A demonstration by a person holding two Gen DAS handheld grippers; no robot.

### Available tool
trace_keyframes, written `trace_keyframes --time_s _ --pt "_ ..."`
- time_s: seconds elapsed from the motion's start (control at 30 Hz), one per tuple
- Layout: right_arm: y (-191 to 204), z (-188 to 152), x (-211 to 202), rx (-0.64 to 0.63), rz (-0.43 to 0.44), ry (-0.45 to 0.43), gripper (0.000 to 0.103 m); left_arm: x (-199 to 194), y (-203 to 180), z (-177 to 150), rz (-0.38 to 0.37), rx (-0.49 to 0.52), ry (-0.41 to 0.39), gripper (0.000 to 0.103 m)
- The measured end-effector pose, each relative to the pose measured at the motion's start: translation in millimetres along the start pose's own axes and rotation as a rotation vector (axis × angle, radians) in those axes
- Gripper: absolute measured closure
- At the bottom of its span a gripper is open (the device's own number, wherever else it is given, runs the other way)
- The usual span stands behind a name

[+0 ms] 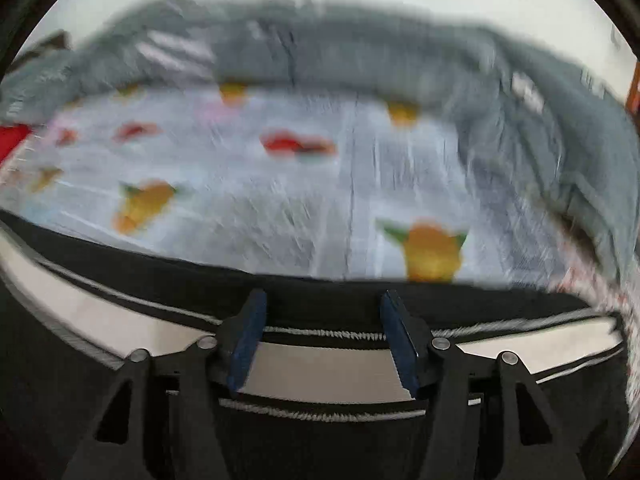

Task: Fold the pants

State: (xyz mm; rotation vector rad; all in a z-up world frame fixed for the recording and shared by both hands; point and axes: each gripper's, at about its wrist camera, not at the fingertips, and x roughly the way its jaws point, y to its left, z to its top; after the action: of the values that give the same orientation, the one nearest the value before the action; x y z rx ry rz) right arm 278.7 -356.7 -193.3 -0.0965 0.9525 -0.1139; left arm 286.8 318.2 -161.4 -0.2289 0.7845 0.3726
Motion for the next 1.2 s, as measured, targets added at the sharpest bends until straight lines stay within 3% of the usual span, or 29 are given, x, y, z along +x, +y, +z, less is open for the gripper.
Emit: trace_keyframes --time_s 0.17,0.27,0.53,0.8,1.1,1.2 --pt "-5 2 -9 0.097 0.016 -0.022 0.046 -27 4 -4 0.001 -0.004 -0.007 0.041" --pt "2 -4 -34 0.124 0.073 -0.046 0.046 -50 7 -12 -0.049 -0.027 -0.011 0.041" --pt "34 -21 -95 0.145 0.105 -0.163 0.046 -100 8 -54 -0.195 -0.042 0.018 0.041" --pt "44 -54 -134 0.162 0.103 -0.181 0.046 -128 24 -98 -0.29 -0.014 -0.029 0.041" --pt "54 -77 -153 0.149 0.103 -0.224 0.046 -129 76 -141 -0.324 -0.101 0.017 0.041" --pt "58 -80 -148 0.155 0.117 -0.213 0.046 -114 88 -144 -0.379 -0.183 0.042 0.041"
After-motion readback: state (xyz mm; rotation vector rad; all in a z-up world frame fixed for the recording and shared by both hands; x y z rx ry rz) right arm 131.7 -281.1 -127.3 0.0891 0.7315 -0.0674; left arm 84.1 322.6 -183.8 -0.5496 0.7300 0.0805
